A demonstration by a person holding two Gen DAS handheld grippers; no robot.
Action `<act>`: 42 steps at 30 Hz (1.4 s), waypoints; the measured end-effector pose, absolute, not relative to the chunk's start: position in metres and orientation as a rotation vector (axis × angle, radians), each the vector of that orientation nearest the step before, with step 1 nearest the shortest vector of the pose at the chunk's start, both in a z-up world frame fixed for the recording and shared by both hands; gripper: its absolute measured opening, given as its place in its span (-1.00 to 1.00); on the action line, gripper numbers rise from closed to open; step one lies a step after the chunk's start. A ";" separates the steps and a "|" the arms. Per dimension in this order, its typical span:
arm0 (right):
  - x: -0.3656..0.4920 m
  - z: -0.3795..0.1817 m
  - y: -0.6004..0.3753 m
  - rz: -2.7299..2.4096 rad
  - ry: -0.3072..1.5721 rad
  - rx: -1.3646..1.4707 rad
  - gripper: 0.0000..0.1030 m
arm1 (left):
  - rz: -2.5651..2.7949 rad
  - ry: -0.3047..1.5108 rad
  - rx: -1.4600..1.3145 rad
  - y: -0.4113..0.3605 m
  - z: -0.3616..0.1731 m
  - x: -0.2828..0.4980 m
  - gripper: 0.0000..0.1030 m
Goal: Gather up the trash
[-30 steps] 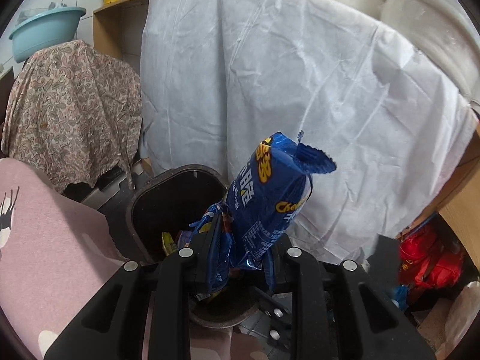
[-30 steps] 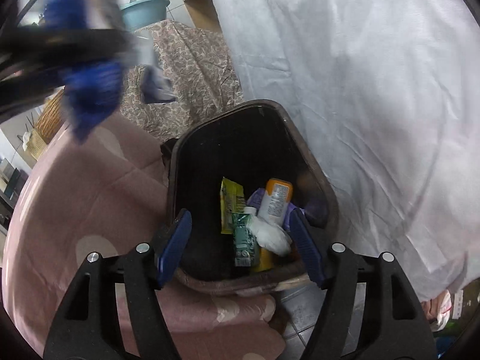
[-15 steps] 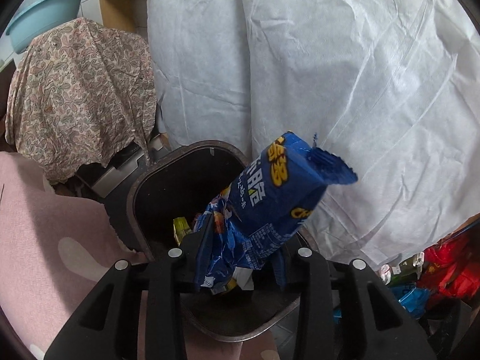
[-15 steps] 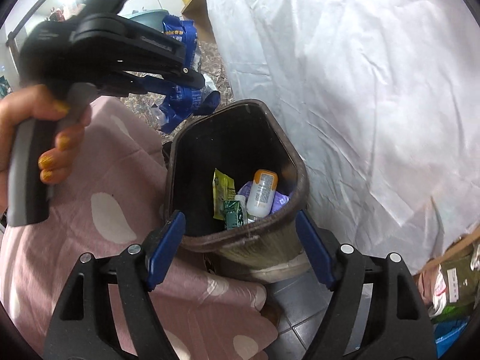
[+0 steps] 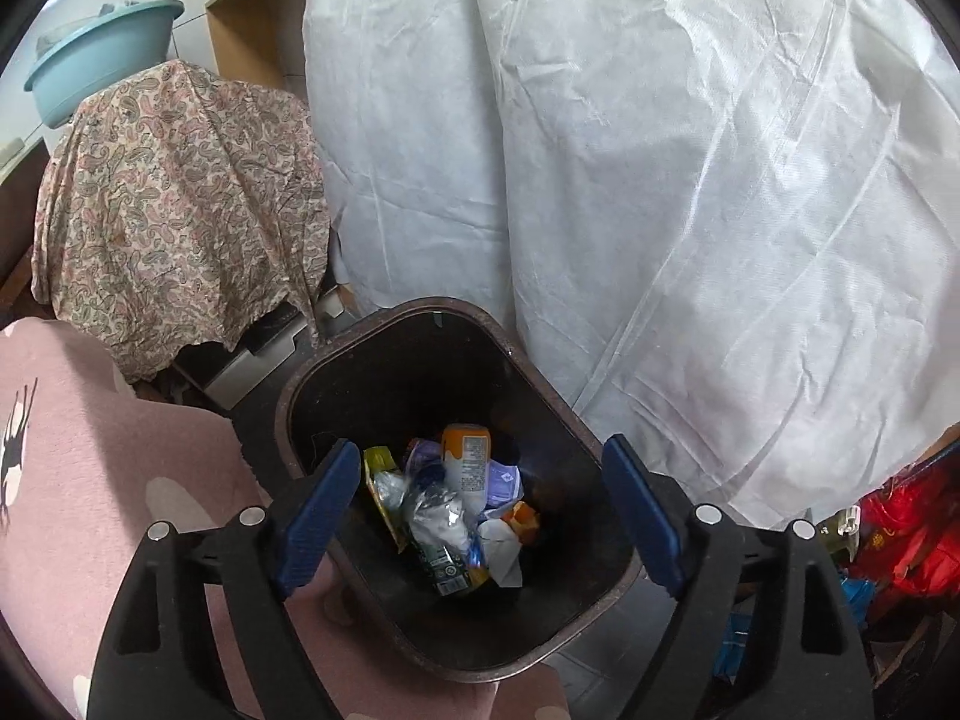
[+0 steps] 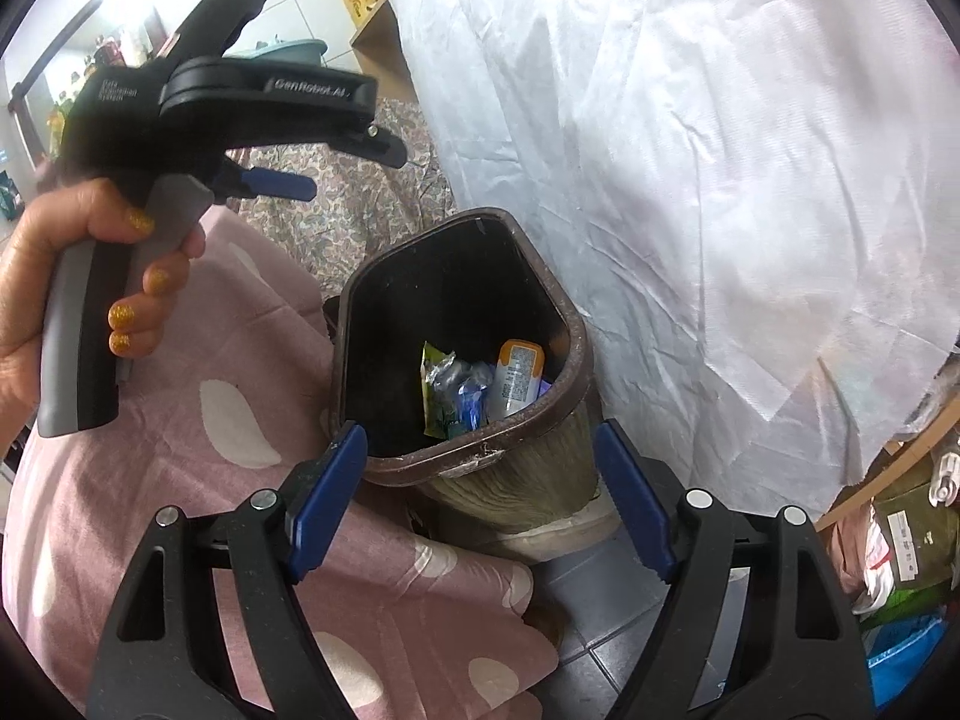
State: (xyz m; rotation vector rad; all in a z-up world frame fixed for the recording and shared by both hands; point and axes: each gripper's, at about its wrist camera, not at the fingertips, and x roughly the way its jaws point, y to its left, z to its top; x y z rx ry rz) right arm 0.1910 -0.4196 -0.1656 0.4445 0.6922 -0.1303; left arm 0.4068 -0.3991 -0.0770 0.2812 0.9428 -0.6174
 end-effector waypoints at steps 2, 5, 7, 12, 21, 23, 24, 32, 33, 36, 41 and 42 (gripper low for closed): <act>0.189 -0.164 -0.421 -0.135 0.687 0.447 0.52 | -0.635 0.933 0.271 -0.397 -0.072 0.404 0.59; 0.185 -0.161 -0.421 -0.151 0.683 0.444 0.54 | -0.653 0.907 0.269 -0.393 -0.064 0.394 0.61; 0.182 -0.159 -0.420 -0.159 0.682 0.438 0.54 | -0.666 0.886 0.269 -0.389 -0.058 0.386 0.62; 0.169 -0.146 -0.413 -0.206 0.667 0.383 0.54 | -0.701 0.795 0.263 -0.365 -0.036 0.353 0.73; 0.122 -0.095 -0.368 -0.312 0.523 0.198 0.86 | -0.665 0.521 0.251 -0.245 0.005 0.255 0.89; 0.108 -0.080 -0.351 -0.304 0.473 0.187 0.89 | -0.630 0.477 0.225 -0.208 0.009 0.233 0.90; 0.101 -0.073 -0.342 -0.290 0.450 0.186 0.89 | -0.618 0.461 0.215 -0.194 0.010 0.224 0.90; 0.058 -0.038 -0.270 -0.155 0.352 0.154 0.89 | -0.456 0.384 0.078 -0.091 0.017 0.148 0.90; 0.049 -0.034 -0.260 -0.122 0.329 0.159 0.89 | -0.431 0.378 0.069 -0.081 0.017 0.135 0.90; 0.027 -0.024 -0.240 -0.038 0.283 0.161 0.89 | -0.365 0.346 0.039 -0.057 0.015 0.107 0.90; -0.005 -0.013 -0.204 0.027 0.248 0.085 0.89 | -0.291 0.327 0.037 -0.030 0.009 0.072 0.90; -0.010 -0.012 -0.199 0.038 0.241 0.079 0.89 | -0.275 0.321 0.029 -0.025 0.006 0.065 0.90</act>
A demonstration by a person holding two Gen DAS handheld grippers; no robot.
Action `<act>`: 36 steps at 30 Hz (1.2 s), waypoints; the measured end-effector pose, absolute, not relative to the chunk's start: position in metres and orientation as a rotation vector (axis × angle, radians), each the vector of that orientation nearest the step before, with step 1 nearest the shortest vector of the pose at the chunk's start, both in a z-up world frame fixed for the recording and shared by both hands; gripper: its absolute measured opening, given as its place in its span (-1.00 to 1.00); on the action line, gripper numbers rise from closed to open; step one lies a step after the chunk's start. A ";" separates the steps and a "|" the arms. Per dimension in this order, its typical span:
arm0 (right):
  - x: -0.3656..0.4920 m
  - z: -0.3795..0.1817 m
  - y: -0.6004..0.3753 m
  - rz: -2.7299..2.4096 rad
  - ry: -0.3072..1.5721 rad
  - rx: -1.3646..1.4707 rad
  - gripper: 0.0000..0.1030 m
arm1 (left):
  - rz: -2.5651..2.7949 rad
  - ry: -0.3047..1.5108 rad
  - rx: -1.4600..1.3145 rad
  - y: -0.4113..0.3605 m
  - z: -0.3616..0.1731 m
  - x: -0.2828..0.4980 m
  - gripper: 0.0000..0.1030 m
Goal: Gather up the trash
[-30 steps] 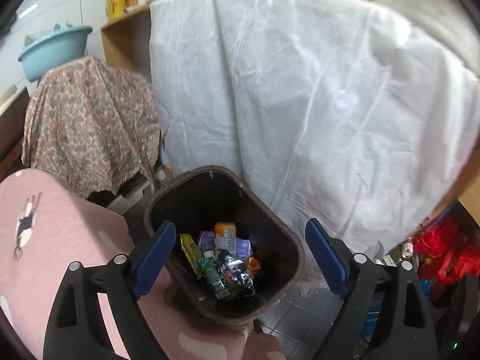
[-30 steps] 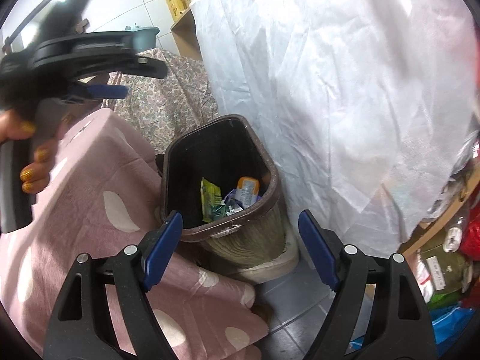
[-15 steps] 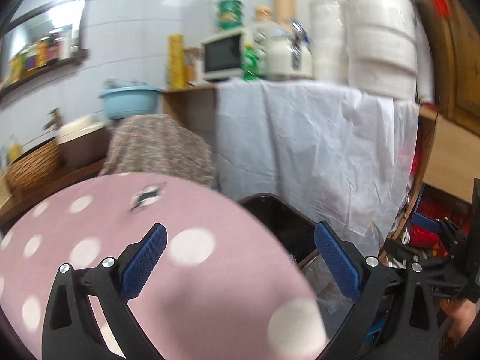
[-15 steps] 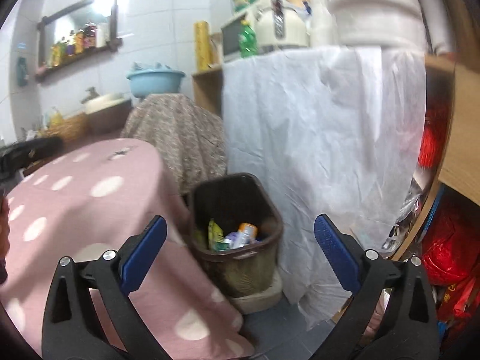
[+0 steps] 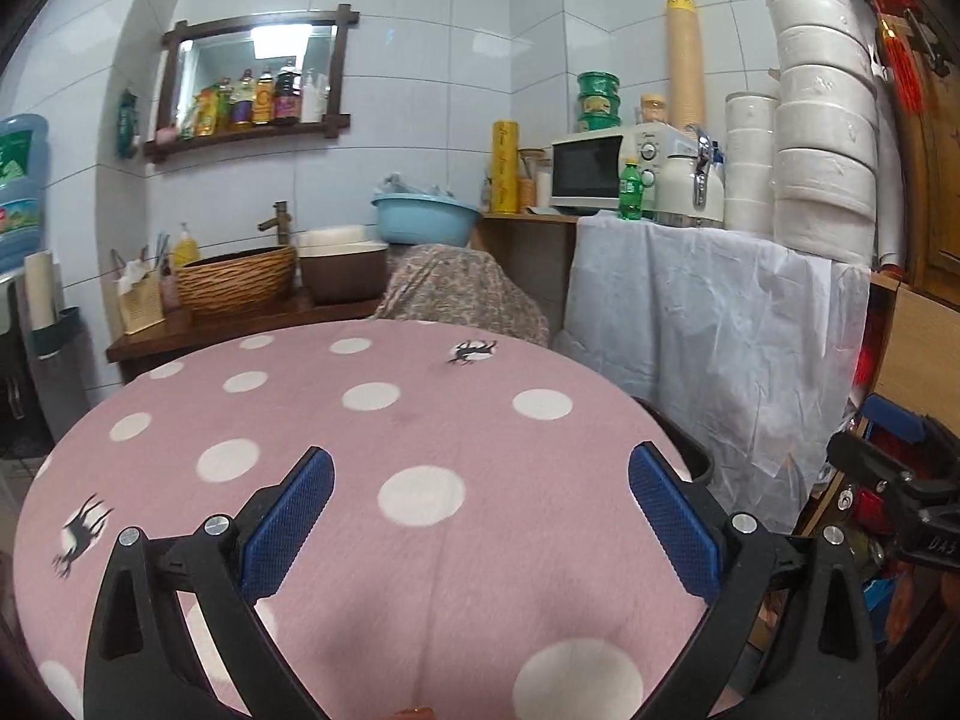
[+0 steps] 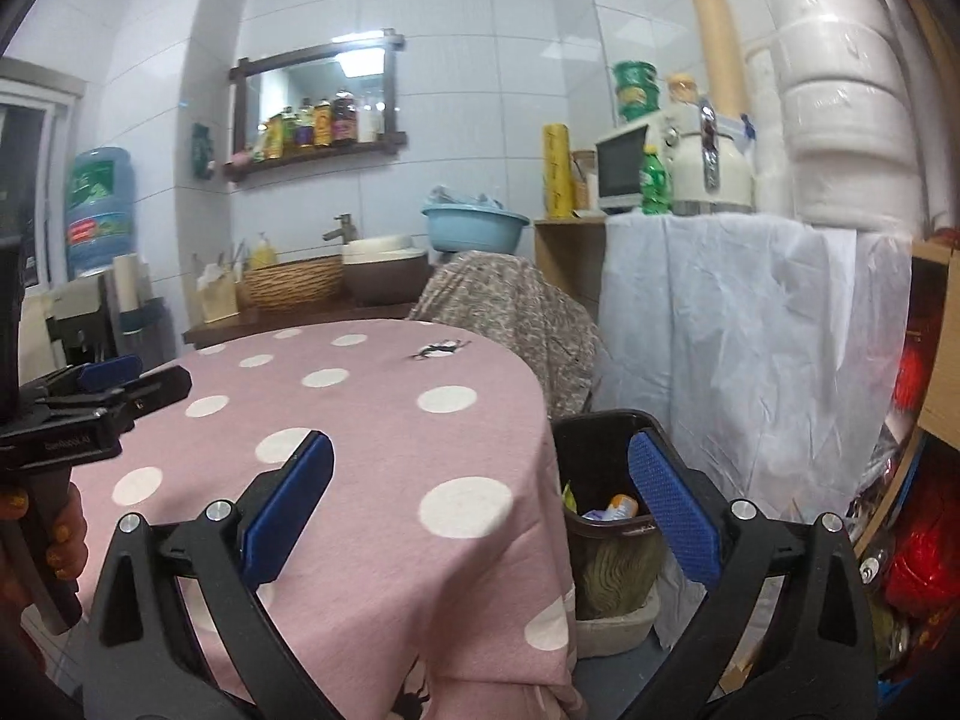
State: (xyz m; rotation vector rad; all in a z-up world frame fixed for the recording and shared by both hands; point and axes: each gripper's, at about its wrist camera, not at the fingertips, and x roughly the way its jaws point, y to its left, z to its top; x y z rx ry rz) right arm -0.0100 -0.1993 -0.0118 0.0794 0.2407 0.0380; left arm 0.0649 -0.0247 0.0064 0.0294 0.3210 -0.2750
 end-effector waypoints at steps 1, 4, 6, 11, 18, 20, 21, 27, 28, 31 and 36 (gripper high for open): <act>-0.016 -0.011 -0.194 0.054 0.233 0.074 0.89 | -0.270 0.317 0.026 -0.021 0.005 0.060 0.90; -0.030 -0.011 -0.184 0.104 0.216 0.070 0.89 | -0.244 0.306 0.023 -0.011 -0.001 0.043 0.90; -0.041 -0.011 -0.177 0.123 0.202 0.073 0.89 | -0.223 0.293 0.024 -0.008 -0.004 0.034 0.90; -0.049 -0.013 -0.170 0.142 0.210 0.089 0.89 | -0.216 0.258 0.008 -0.001 -0.004 0.020 0.90; -0.051 -0.011 -0.166 0.148 0.203 0.068 0.89 | -0.198 0.227 0.012 0.004 -0.002 0.014 0.90; -0.051 -0.011 -0.166 0.150 0.204 0.064 0.89 | -0.198 0.220 0.006 0.005 -0.002 0.013 0.90; -0.051 -0.011 -0.165 0.152 0.205 0.063 0.89 | -0.196 0.217 0.005 0.005 -0.001 0.013 0.90; -0.050 -0.011 -0.163 0.152 0.208 0.052 0.89 | -0.205 0.224 0.009 0.005 -0.002 0.013 0.90; -0.050 -0.012 -0.164 0.154 0.208 0.053 0.89 | -0.204 0.227 0.011 0.005 -0.002 0.013 0.90; -0.050 -0.012 -0.164 0.150 0.208 0.052 0.89 | -0.208 0.235 0.004 0.004 -0.003 0.013 0.90; -0.051 -0.013 -0.166 0.149 0.209 0.058 0.89 | -0.211 0.237 0.005 0.003 -0.004 0.013 0.90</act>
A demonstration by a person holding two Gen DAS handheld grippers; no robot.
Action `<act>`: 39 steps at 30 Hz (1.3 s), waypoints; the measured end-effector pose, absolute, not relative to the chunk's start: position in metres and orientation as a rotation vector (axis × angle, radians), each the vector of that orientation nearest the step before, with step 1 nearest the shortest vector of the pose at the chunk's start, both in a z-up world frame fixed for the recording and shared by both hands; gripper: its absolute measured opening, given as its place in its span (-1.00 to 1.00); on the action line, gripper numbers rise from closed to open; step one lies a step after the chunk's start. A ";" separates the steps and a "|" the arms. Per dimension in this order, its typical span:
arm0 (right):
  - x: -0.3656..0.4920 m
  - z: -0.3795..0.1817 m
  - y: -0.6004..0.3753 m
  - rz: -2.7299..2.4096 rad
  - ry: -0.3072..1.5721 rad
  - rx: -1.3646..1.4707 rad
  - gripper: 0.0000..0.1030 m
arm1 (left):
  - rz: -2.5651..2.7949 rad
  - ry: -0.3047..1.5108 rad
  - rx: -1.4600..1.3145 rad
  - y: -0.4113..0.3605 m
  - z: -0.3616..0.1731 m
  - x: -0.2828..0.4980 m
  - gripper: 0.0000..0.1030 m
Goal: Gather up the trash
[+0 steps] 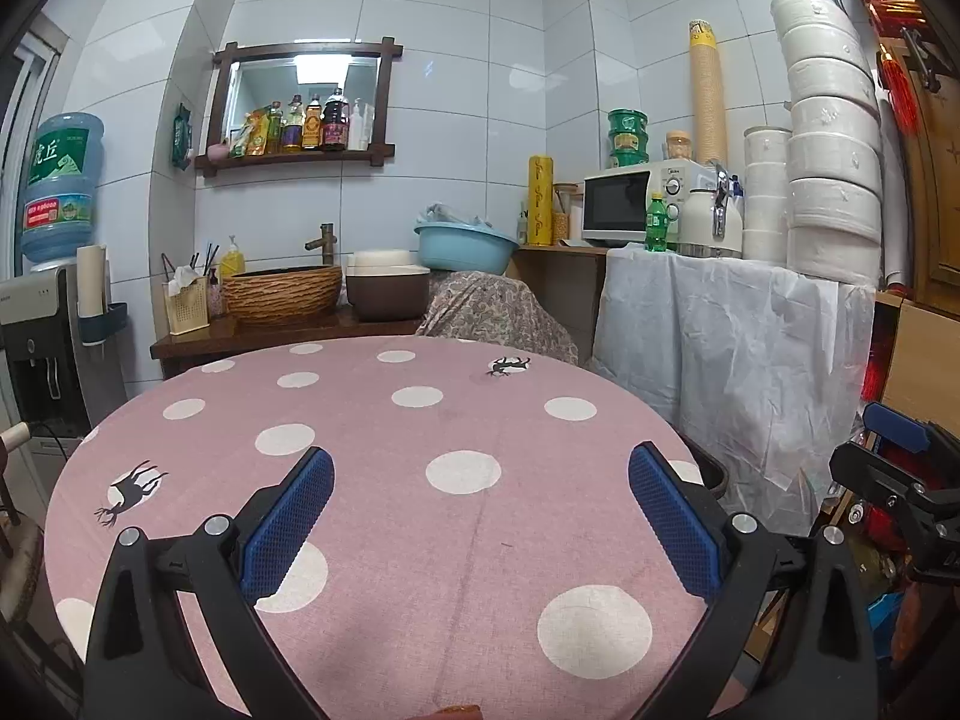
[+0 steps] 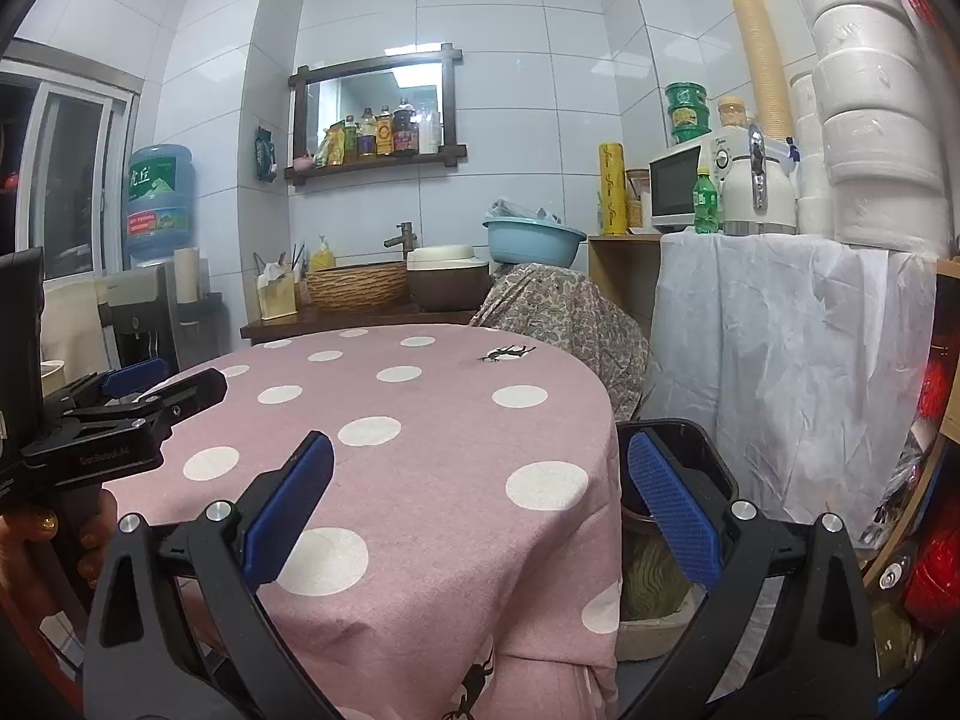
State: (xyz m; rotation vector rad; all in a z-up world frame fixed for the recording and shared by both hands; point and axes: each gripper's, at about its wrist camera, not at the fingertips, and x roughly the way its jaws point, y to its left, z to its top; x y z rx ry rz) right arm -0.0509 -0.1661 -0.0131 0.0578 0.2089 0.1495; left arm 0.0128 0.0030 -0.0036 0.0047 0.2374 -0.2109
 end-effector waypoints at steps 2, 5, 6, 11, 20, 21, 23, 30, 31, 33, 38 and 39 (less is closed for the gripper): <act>-0.051 -0.013 -0.166 0.149 0.209 0.057 0.89 | -0.212 0.236 0.010 0.003 -0.004 0.012 0.90; -0.051 -0.013 -0.166 0.148 0.209 0.055 0.89 | -0.218 0.236 0.014 0.002 -0.003 0.012 0.90; -0.051 -0.013 -0.166 0.148 0.210 0.056 0.89 | -0.219 0.237 0.015 0.002 -0.004 0.012 0.90; -0.051 -0.012 -0.168 0.149 0.210 0.063 0.89 | -0.220 0.238 0.017 0.002 -0.004 0.012 0.90; -0.051 -0.012 -0.171 0.156 0.210 0.073 0.89 | -0.209 0.246 0.018 0.002 -0.006 0.013 0.90; -0.051 -0.012 -0.171 0.155 0.210 0.070 0.89 | -0.212 0.247 0.016 0.002 -0.006 0.013 0.90; -0.052 -0.012 -0.171 0.155 0.210 0.067 0.89 | -0.214 0.250 0.013 0.002 -0.006 0.012 0.90; -0.052 -0.012 -0.172 0.158 0.210 0.070 0.89 | -0.219 0.252 0.016 0.000 -0.006 0.012 0.90; -0.052 -0.012 -0.172 0.157 0.209 0.069 0.89 | -0.220 0.252 0.017 0.000 -0.006 0.011 0.90; -0.051 -0.012 -0.171 0.156 0.210 0.069 0.89 | -0.224 0.251 0.018 0.000 -0.005 0.012 0.90; -0.051 -0.012 -0.172 0.161 0.213 0.071 0.89 | -0.228 0.253 0.023 -0.002 -0.005 0.011 0.90; -0.052 -0.012 -0.172 0.161 0.213 0.070 0.89 | -0.230 0.255 0.024 -0.003 -0.005 0.011 0.90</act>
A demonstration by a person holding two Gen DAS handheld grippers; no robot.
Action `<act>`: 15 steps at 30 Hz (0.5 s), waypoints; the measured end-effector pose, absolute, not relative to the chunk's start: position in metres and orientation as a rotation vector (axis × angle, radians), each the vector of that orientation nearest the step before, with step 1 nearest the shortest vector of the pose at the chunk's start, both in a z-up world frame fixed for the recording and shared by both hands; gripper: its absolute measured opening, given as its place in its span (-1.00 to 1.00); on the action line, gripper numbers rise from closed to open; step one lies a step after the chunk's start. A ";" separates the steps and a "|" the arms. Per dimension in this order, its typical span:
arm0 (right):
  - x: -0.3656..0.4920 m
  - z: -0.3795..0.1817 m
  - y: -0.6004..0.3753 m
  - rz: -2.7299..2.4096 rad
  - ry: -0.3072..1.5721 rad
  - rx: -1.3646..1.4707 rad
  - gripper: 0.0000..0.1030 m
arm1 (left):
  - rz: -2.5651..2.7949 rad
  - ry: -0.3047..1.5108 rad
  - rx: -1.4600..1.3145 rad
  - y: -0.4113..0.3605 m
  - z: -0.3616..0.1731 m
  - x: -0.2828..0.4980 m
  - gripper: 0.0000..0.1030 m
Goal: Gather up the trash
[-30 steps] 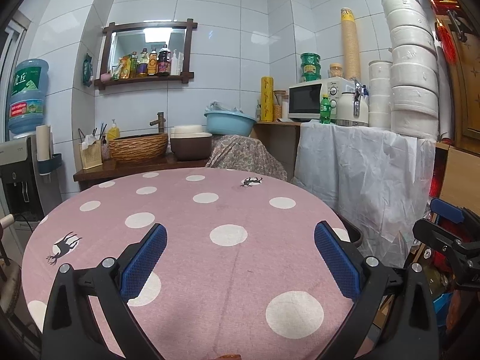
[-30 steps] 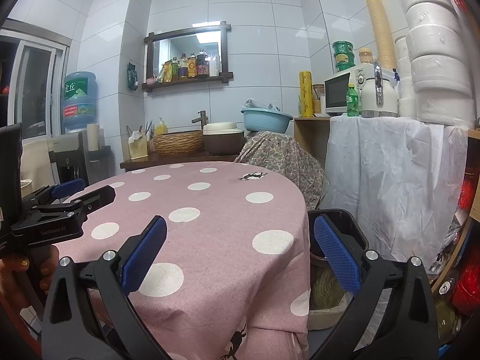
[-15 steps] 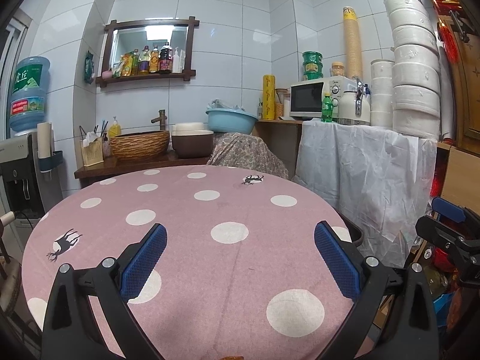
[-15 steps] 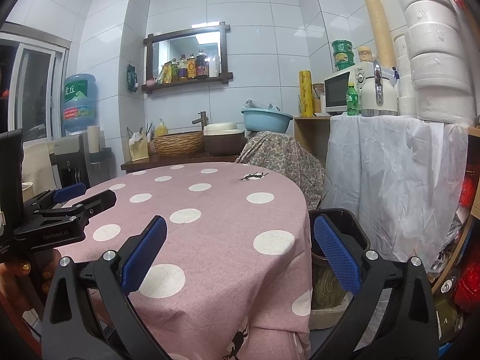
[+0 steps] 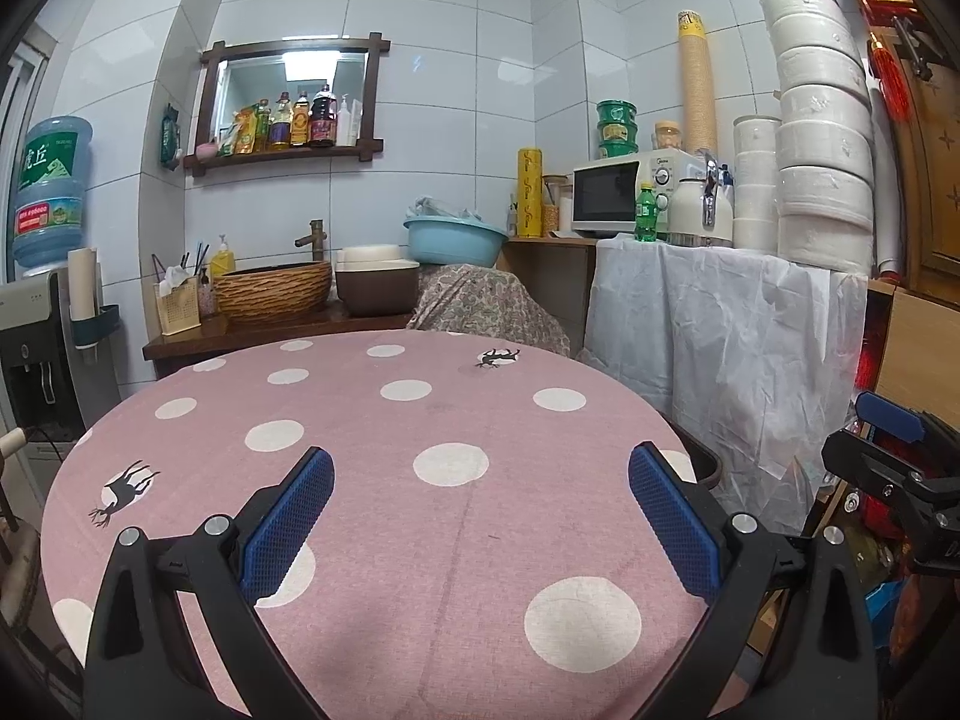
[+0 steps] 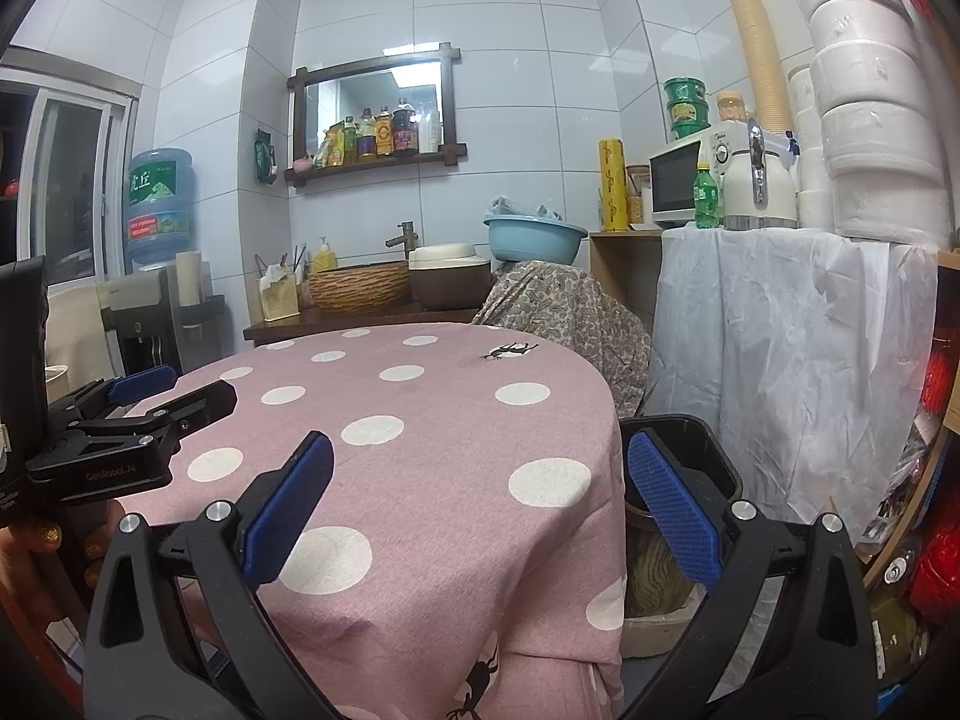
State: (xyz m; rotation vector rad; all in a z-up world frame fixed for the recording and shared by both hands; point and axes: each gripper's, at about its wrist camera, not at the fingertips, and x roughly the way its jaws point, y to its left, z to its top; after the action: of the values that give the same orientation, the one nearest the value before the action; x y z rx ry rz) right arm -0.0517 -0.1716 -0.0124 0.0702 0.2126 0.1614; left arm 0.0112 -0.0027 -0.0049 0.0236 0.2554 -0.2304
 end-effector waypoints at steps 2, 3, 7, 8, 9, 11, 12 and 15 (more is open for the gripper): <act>-0.052 -0.012 -0.171 0.159 0.211 0.071 0.89 | -0.236 0.258 0.024 -0.003 -0.005 0.012 0.90; -0.051 -0.012 -0.171 0.160 0.212 0.072 0.89 | -0.239 0.260 0.023 -0.004 -0.005 0.012 0.90; -0.051 -0.014 -0.172 0.161 0.217 0.076 0.89 | -0.241 0.262 0.018 -0.004 -0.005 0.011 0.90; -0.051 -0.014 -0.172 0.160 0.218 0.077 0.89 | -0.243 0.263 0.019 -0.003 -0.005 0.012 0.90; -0.051 -0.014 -0.173 0.162 0.219 0.077 0.89 | -0.244 0.267 0.018 -0.003 -0.006 0.012 0.90; -0.051 -0.014 -0.172 0.162 0.218 0.076 0.89 | -0.244 0.275 0.016 -0.004 -0.006 0.013 0.90; -0.051 -0.014 -0.172 0.162 0.218 0.075 0.89 | -0.245 0.280 0.016 -0.004 -0.007 0.013 0.90; -0.051 -0.014 -0.172 0.164 0.219 0.078 0.89 | -0.244 0.288 0.018 -0.006 -0.007 0.014 0.90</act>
State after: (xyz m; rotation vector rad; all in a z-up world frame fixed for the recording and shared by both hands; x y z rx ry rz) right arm -0.0514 -0.1719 -0.0143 0.0783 0.2190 0.1638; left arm 0.0143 -0.0059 -0.0071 0.0178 0.2878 -0.2438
